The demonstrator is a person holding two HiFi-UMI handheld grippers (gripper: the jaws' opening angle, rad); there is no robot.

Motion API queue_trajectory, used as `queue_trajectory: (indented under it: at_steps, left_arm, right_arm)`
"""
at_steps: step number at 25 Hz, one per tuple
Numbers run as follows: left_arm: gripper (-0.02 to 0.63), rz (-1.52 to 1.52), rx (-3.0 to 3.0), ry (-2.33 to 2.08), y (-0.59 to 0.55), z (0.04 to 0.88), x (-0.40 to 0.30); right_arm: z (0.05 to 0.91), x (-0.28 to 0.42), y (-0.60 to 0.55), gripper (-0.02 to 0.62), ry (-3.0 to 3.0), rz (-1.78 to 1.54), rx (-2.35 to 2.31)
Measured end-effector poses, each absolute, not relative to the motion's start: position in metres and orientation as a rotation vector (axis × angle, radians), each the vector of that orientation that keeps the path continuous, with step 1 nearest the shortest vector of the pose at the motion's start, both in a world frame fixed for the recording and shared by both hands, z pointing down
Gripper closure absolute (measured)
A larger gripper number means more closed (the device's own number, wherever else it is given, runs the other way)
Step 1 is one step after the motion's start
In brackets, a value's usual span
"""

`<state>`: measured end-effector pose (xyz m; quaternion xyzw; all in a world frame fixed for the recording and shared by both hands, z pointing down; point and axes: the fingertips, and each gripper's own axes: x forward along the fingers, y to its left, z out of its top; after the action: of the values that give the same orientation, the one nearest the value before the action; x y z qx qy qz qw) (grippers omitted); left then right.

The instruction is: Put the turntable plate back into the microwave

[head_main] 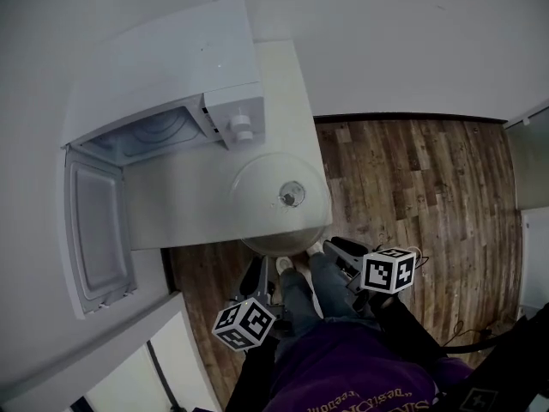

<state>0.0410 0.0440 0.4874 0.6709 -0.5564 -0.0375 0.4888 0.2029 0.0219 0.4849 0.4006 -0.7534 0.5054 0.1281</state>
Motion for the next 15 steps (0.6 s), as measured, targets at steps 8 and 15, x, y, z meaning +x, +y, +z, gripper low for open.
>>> queue_trajectory:
  at_steps: [8, 15]
  left_arm:
    - [0.444, -0.328, 1.427, -1.206, 0.043, 0.541, 0.051]
    - [0.417, -0.487, 1.361, -1.011, 0.022, 0.554, 0.075]
  right_arm:
    - [0.532, 0.182, 0.033, 0.457, -2.079, 1.957, 1.161]
    - [0.553, 0.172, 0.031, 0.457, -2.026, 2.121, 1.178]
